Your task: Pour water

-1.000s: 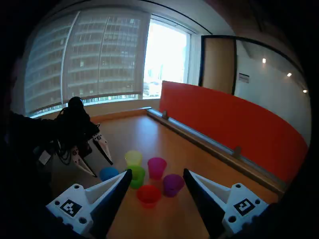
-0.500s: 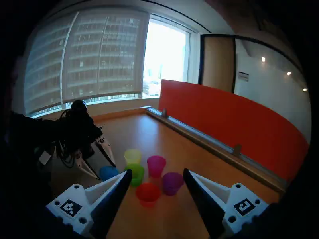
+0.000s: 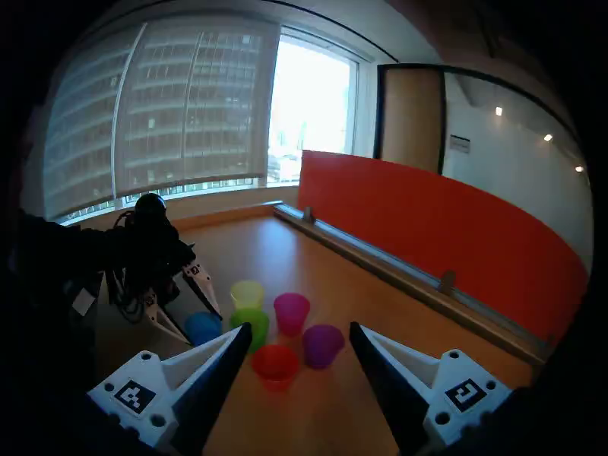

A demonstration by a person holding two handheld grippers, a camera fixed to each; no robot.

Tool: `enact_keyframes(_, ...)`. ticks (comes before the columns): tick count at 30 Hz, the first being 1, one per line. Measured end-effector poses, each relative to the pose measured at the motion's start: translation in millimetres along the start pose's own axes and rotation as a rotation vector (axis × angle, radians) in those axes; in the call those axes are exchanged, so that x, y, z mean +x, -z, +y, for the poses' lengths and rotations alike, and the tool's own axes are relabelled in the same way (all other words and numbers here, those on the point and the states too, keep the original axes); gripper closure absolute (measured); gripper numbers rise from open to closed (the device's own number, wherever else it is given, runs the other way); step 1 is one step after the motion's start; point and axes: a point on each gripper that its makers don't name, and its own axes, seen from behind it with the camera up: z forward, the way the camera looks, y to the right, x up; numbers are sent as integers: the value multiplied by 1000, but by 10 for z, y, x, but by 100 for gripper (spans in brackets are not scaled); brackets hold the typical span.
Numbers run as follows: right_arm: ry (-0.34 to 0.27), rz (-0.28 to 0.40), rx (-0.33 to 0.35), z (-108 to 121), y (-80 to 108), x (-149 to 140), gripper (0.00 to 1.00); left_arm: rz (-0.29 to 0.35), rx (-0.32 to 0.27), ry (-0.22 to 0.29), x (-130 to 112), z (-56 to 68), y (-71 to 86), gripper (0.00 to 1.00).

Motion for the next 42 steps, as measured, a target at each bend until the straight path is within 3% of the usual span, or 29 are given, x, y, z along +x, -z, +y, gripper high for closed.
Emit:
enact_keyframes(13, 2, -2, -7, 31, 25, -21, 1, -14, 7, -10, -54, -11, -56, 3)
enact_keyframes(23, 5, -3, -12, 43, 30, -18, 1, -3, 28, -27, -20, -26, -98, 13)
enact_keyframes(32, -2, -4, -9, 33, 23, -36, 1, -6, 25, -7, -17, -13, -70, 14)
enact_keyframes(42, -3, 1, 4, -43, -38, -16, 1, 58, 33, 46, 152, -14, 97, 14)
